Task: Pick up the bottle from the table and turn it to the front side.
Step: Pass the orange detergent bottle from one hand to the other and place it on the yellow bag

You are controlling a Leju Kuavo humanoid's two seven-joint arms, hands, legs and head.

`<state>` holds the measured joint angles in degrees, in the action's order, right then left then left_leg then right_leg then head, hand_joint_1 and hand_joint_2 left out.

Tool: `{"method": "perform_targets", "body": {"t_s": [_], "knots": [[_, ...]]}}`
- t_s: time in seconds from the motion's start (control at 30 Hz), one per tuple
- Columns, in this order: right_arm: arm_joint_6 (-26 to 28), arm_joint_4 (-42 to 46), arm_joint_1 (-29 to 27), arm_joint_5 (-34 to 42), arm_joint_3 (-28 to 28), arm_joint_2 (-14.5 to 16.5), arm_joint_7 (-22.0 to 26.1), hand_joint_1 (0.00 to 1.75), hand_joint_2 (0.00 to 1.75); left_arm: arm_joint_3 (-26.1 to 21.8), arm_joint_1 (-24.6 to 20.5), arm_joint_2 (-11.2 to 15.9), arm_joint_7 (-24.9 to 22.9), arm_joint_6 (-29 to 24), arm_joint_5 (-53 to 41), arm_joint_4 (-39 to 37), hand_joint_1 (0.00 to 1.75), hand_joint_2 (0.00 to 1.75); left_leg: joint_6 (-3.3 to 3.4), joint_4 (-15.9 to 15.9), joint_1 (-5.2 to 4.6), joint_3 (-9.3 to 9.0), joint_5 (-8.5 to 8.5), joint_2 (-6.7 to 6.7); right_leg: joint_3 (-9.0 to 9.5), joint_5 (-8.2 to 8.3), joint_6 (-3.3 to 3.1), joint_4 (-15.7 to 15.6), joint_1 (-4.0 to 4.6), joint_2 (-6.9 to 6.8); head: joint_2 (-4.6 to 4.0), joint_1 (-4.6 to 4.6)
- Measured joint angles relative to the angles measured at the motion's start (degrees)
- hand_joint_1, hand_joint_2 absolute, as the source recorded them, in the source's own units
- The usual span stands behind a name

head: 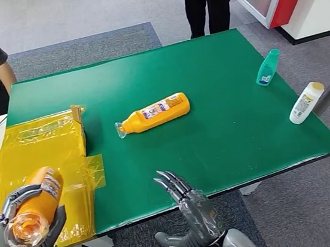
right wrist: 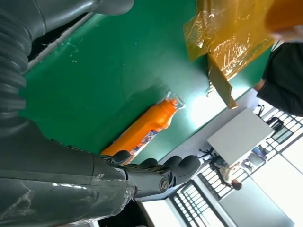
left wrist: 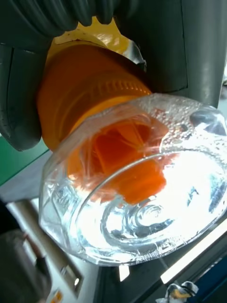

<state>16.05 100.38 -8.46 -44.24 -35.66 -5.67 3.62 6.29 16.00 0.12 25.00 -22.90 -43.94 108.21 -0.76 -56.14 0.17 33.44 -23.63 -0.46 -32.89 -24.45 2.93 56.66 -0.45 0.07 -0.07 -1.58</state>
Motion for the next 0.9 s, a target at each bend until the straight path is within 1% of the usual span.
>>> {"method": "perform_targets", "body": {"t_s": [0.07, 0.13, 0.17, 0.23, 0.33, 0.47, 0.73, 0.83, 0.9], "knots": [[1.0, 0.4, -0.6, 0.5, 0.1, -0.4, -0.7, 0.0, 1.75, -0.9, -0.3, 1.2, -7.1, -2.6, -9.8, 0.1, 1.75, 1.75, 0.0, 0.0, 0.0, 0.0, 0.0, 0.0, -0.01, 0.0, 0.0, 0.0, 0.0, 0.0, 0.0, 0.0], [1.9, 0.8, -1.2, 1.2, 0.3, -0.7, -1.0, 0.0, 1.75, -2.1, -1.0, 3.2, -14.5, -2.0, -18.3, 0.0, 1.75, 1.75, -0.02, 0.0, 0.0, 0.0, 0.02, 0.0, -0.03, 0.01, -0.01, 0.0, 0.0, 0.01, 0.0, 0.02], [2.2, 1.0, -1.5, 1.6, 0.4, -0.8, -1.0, 0.0, 1.75, -2.7, -1.4, 4.3, -17.3, -0.9, -21.1, -0.3, 1.75, 1.75, -0.04, 0.0, 0.01, 0.0, 0.02, 0.0, -0.04, 0.01, -0.02, 0.0, 0.01, 0.01, 0.0, 0.02], [2.5, 1.5, -2.0, 2.1, 0.7, -1.0, -0.9, 0.0, 1.75, -4.0, -2.2, 6.2, -20.2, 0.9, -23.8, -1.3, 1.75, 1.75, -0.05, 0.0, 0.04, 0.0, 0.04, 0.0, -0.05, 0.01, -0.02, 0.0, 0.04, 0.01, 0.0, 0.02], [2.7, 2.1, -2.6, 2.4, 0.9, -1.2, -0.9, 0.0, 1.75, -5.1, -3.0, 8.1, -21.0, 1.6, -24.5, -2.7, 1.75, 1.75, -0.06, 0.0, 0.09, 0.01, 0.04, 0.0, -0.04, 0.01, -0.03, 0.0, 0.09, 0.01, 0.0, 0.01], [2.7, 2.6, -2.8, 2.5, 1.0, -1.3, -0.9, 0.0, 1.75, -5.3, -3.4, 9.3, -21.0, 1.7, -24.5, -3.3, 1.75, 1.75, -0.06, 0.0, 0.07, 0.01, 0.04, 0.0, -0.04, 0.01, -0.04, 0.0, 0.07, 0.01, 0.0, 0.0], [2.7, 2.7, -3.0, 2.7, 1.0, -1.4, -0.8, 0.0, 1.75, -5.3, -3.6, 10.3, -21.4, 2.1, -25.0, -4.1, 1.75, 1.75, -0.06, 0.0, 0.07, 0.01, 0.03, 0.01, -0.05, 0.01, -0.04, 0.0, 0.07, 0.01, 0.0, 0.01], [2.6, 2.7, -3.1, 4.1, 1.0, -1.4, 0.0, 0.0, 1.75, -5.3, -4.1, 10.5, -22.8, 4.2, -25.6, -5.1, 1.75, 1.75, -0.06, 0.0, 0.08, 0.01, 0.03, 0.0, -0.06, 0.01, -0.05, 0.0, 0.08, 0.01, 0.0, 0.01], [2.2, 2.7, -3.1, 5.6, 1.0, -1.4, 0.9, 0.0, 1.75, -5.3, -5.0, 10.6, -23.8, 6.1, -25.7, -7.3, 1.75, 1.75, -0.07, 0.0, 0.08, 0.01, 0.04, 0.0, -0.06, 0.01, -0.06, 0.0, 0.08, 0.01, 0.0, 0.01]]}}
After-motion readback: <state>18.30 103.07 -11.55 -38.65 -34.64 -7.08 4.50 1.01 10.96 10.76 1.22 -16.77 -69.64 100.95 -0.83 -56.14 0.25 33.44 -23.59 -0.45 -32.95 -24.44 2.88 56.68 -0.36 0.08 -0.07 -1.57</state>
